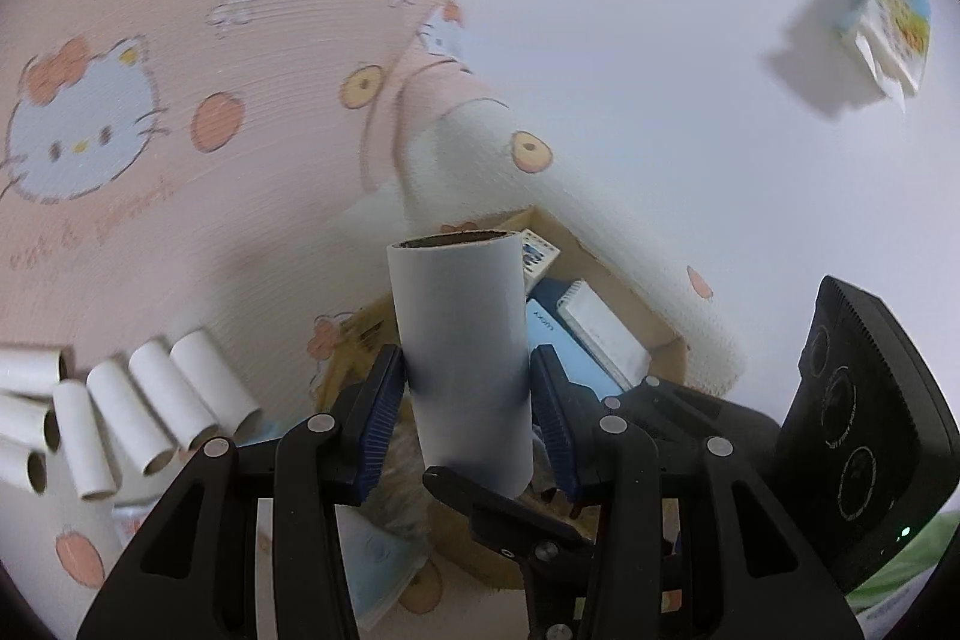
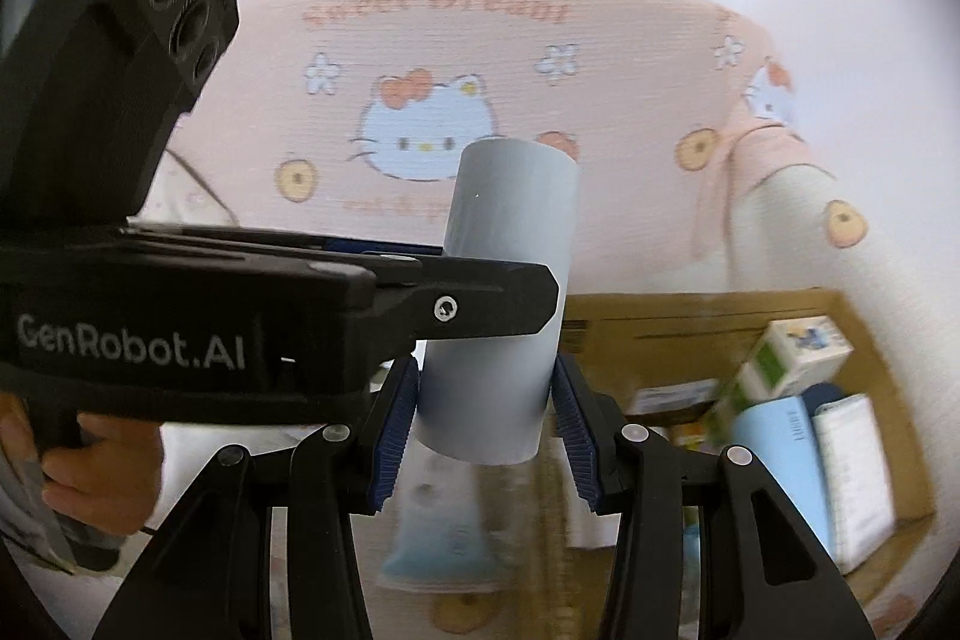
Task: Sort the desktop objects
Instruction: 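Carry the tube with the right gripper over the cardboard box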
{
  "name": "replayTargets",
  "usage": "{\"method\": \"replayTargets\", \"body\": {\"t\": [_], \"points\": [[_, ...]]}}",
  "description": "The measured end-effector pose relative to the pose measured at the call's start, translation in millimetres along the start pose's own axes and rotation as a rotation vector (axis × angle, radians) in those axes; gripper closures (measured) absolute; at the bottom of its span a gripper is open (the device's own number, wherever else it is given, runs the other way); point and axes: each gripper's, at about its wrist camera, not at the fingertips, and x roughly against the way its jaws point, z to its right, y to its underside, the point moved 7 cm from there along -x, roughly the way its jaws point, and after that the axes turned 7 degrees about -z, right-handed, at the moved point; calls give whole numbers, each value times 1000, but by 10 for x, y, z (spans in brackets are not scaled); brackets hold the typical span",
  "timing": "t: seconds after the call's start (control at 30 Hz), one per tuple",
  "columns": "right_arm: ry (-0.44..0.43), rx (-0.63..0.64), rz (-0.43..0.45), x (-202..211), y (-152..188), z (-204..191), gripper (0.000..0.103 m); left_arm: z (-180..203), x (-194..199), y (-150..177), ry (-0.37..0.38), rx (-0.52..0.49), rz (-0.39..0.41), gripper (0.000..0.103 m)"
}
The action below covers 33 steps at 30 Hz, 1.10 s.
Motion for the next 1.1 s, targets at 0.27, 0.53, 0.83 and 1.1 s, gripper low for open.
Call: {"method": "replayTargets", "body": {"t": [0.27,0.53,0.83,1.1], "points": [[84,9,-33,37,54,371,59,245,-321,-163,13,-82,-82,56],[41,-38,-110,35,297,705,59,307,-799,-118,120,39,-271,56],[-27,-120,-211,-73,483,1081,59,437,-1213,-104,128,85,-381,56],[-88,-169,-274,-196,552,1269,59,247,-1483,-188,113,234,-432,56]]}}
